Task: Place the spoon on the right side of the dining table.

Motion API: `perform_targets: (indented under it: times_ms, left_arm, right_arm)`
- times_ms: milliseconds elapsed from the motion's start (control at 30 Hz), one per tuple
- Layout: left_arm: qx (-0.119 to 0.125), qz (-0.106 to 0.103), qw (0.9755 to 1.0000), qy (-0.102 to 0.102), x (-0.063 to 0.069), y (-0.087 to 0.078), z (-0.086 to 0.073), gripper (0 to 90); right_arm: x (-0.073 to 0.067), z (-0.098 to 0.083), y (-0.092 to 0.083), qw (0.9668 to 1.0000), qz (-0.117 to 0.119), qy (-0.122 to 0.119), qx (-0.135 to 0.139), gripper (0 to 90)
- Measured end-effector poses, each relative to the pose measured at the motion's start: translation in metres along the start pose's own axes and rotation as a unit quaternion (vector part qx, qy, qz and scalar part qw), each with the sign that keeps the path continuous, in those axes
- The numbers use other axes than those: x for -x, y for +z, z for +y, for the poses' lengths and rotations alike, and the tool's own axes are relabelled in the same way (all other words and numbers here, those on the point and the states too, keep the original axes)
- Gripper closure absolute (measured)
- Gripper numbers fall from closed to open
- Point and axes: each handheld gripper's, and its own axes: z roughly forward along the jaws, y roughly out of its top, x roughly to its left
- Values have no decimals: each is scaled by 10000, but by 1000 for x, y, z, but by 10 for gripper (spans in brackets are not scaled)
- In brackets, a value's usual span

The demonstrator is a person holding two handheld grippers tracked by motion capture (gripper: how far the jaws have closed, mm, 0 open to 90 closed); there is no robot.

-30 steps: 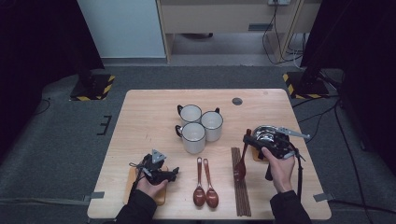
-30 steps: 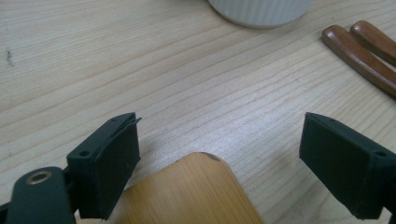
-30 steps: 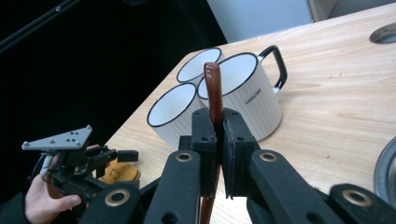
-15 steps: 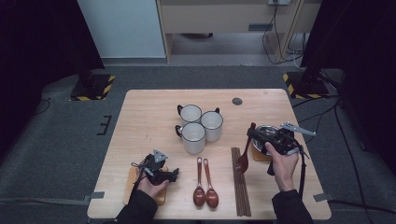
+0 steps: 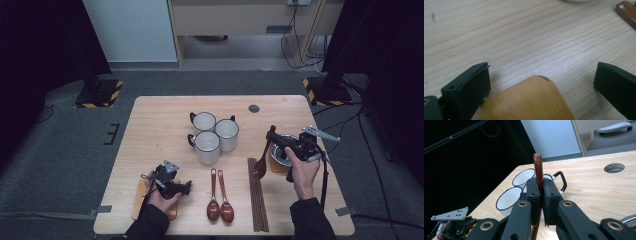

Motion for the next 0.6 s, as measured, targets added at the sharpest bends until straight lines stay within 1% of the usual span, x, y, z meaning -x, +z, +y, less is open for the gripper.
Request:
perform_targets:
  times_ms: [67,333,433,600]
  left_arm:
    - [1,0,10000,-1,0,0,0,0]
    - [2,0,10000,-3,0,0,0,0]
    - [-5,0,10000,6,0,0,0,0]
    - [-4,-1,10000,6,0,0,0,0]
  right_arm:
    - [1,2,0,10000,-41,-30,31,852]
    - [2,10,5,9999,-74,-30,133,852]
    - [4,14,7,9997,-136,-40,187,853]
    - [7,19,7,9994,-210,9,292,852]
